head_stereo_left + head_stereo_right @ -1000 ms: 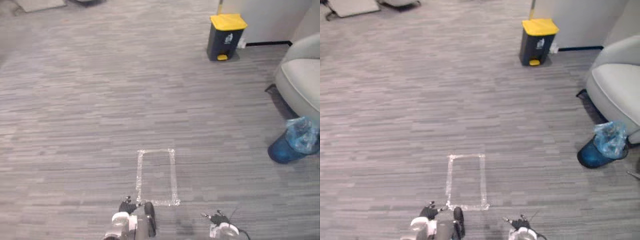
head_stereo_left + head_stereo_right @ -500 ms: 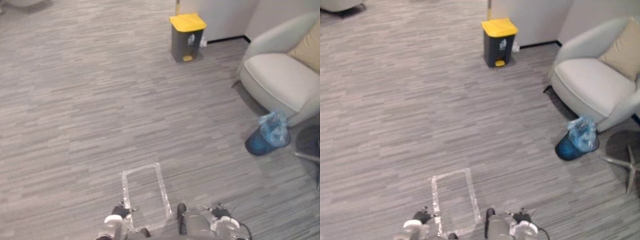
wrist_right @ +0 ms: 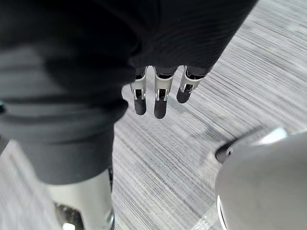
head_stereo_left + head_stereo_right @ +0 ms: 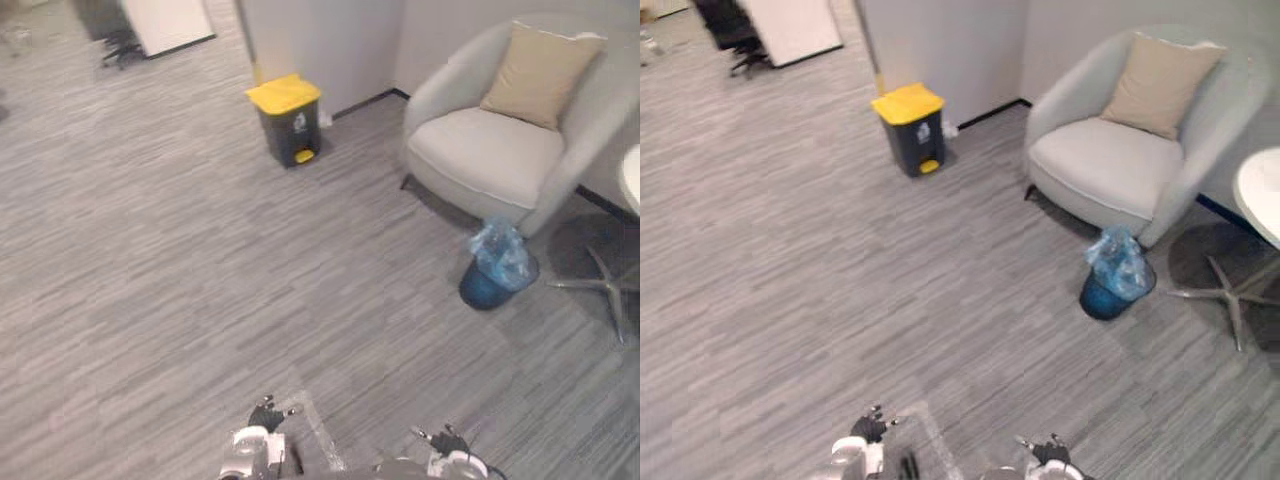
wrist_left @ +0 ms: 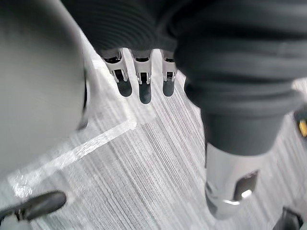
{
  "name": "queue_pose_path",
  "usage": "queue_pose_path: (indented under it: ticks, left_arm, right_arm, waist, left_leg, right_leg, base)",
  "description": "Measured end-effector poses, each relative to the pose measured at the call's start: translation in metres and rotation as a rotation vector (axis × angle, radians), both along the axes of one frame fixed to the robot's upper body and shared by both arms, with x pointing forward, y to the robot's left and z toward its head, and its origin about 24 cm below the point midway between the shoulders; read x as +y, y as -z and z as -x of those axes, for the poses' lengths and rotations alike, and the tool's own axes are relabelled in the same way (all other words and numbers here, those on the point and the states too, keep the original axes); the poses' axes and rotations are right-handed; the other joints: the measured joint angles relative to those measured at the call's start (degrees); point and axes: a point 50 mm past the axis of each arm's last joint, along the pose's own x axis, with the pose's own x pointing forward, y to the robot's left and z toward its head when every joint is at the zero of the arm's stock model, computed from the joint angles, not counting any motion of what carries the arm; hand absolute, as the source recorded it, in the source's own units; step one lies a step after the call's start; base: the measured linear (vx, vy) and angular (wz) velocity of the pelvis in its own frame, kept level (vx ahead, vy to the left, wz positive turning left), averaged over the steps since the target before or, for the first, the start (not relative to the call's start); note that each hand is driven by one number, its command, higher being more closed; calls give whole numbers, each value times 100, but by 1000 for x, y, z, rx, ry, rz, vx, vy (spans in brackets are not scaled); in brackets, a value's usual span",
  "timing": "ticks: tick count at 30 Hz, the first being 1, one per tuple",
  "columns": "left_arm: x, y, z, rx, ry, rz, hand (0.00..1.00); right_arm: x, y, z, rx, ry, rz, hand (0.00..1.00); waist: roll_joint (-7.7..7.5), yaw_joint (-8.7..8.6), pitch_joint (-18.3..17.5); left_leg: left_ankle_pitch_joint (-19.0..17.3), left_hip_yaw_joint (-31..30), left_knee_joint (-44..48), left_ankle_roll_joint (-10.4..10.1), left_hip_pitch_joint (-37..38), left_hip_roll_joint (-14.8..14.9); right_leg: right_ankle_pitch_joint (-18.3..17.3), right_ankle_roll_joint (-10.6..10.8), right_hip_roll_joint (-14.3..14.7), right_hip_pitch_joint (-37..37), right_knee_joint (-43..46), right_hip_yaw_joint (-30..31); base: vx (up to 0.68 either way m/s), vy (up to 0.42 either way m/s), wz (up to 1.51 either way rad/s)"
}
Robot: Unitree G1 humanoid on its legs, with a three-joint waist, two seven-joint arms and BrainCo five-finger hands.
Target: Organize the slippers on the shoe rack
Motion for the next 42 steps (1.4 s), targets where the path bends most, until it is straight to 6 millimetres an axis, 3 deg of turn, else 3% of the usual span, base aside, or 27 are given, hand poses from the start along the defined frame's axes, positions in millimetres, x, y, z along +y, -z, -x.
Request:
queue_pose_path:
  ticks: [1,2,5,9,13,20,21,22,23,24,25,27,28,29,32,35,42]
  left_arm:
    - [4,0,0,1,1,-10,0]
    - [10,1,3,14,6,-30,0]
    - [25,2,6,39,28,-77,0]
    - [37,2,7,57,26,-121,0]
    - [42,3,11,65,16,-128,0]
    - [22,7,17,84,22,-71,0]
    - [20,6,15,77,15,-65,0]
    - [23,6,15,77,13,-71,0]
    - [32,5,13,72,-7,-88,0]
    - [34,4,12,65,-17,-89,0]
    - [31,5,15,73,-18,-81,0]
    - [20,5,11,68,-8,-57,0]
    - [16,5,10,65,-1,-49,0]
    - [13,5,10,63,5,-41,0]
    - [18,4,5,55,39,-69,0]
    - [23,3,4,51,73,-94,0]
    - [27,2,4,53,70,-104,0]
  right_arm:
    - [0,1,0,9,-10,0,0]
    - [6,2,1,14,-18,-14,0]
    - [9,3,3,18,-14,-25,0]
    - [14,1,-10,-7,-26,-36,0]
    - [16,-1,-17,-16,-48,-37,0]
    - [-6,1,1,33,-48,22,0]
    - [-7,0,1,27,-48,24,0]
    - [-4,1,1,24,-50,17,0]
    - [-1,1,1,26,-58,10,0]
    - [-1,1,1,25,-57,10,0]
    - [-6,-1,-3,15,-56,24,0]
    - [-18,-4,-5,12,-49,56,0]
    - [-21,-3,-1,21,-42,60,0]
    - [-23,-3,5,33,-31,62,0]
    - [-20,0,11,41,-9,43,0]
    - [-15,4,29,83,22,25,0]
    - [-18,4,32,85,63,22,0]
  waist:
    - [-8,5,-26]
    - [-157,-15,-116]
    - [-353,-22,-184]
    - [-293,-11,-144]
    - [-178,22,-166]
    - [103,-52,-240]
    - [150,-48,-197]
    - [23,-47,-192]
    - [-199,3,-177]
    - [-189,44,-171]
    - [-118,77,-115]
    - [116,29,8]
    - [169,20,4]
    - [245,16,-25]
    - [74,-43,-40]
    - [-74,-92,-160]
    - [-16,-115,-196]
  left_leg:
    - [259,110,97,201,28,-2]
    - [121,436,158,297,104,-71]
    - [-2,1007,-6,467,352,-177]
    - [-27,1717,-238,513,612,-137]
    - [-47,1972,-275,546,943,-47]
    - [3,2071,-274,464,1543,141]
    - [0,2168,83,460,1484,307]
    - [-2,2224,404,459,1388,316]
    - [-55,2228,1164,436,1151,354]
    - [-247,2036,1760,444,788,482]
    - [-623,1529,1711,380,663,424]
    - [-774,949,945,296,677,275]
    - [-627,803,442,347,762,205]
    - [-251,636,6,247,844,189]
    - [-291,940,-134,281,1069,110]
    - [-132,1084,-632,280,1320,-30]
    - [58,978,-826,300,1323,-48]
  right_leg:
    - [-57,93,-19,13,8,188]
    - [21,245,-195,12,-6,249]
    - [383,506,-446,-91,-179,166]
    - [888,757,-492,-447,-220,-183]
    - [1104,584,-474,-493,-269,-1191]
    - [1093,539,-232,-283,19,-1159]
    - [859,485,-148,-531,280,-1189]
    - [926,427,-173,-545,38,-1178]
    - [961,258,-223,-595,29,-1248]
    - [959,253,-223,-591,-27,-1038]
    - [956,251,-169,-594,-123,-734]
    - [955,258,-46,-597,-181,-436]
    - [942,291,-11,-599,-183,-373]
    - [913,335,87,-593,-222,-272]
    - [967,437,-54,-477,-381,-153]
    - [1136,476,-182,-430,-686,-104]
    - [1349,452,-181,-414,-1015,-254]
  base:
    - [289,373,-145]
    - [238,282,-109]
    - [243,296,-97]
    - [157,174,-96]
    - [114,-13,-88]
    - [117,-82,-40]
    - [100,-143,-54]
    - [76,-171,-68]
    - [76,-152,-83]
    - [95,-135,-115]
    - [58,-58,-111]
    - [28,67,-104]
    - [16,141,-93]
    - [2,109,-76]
    - [-51,90,-52]
    - [-44,55,-20]
    - [4,-15,3]
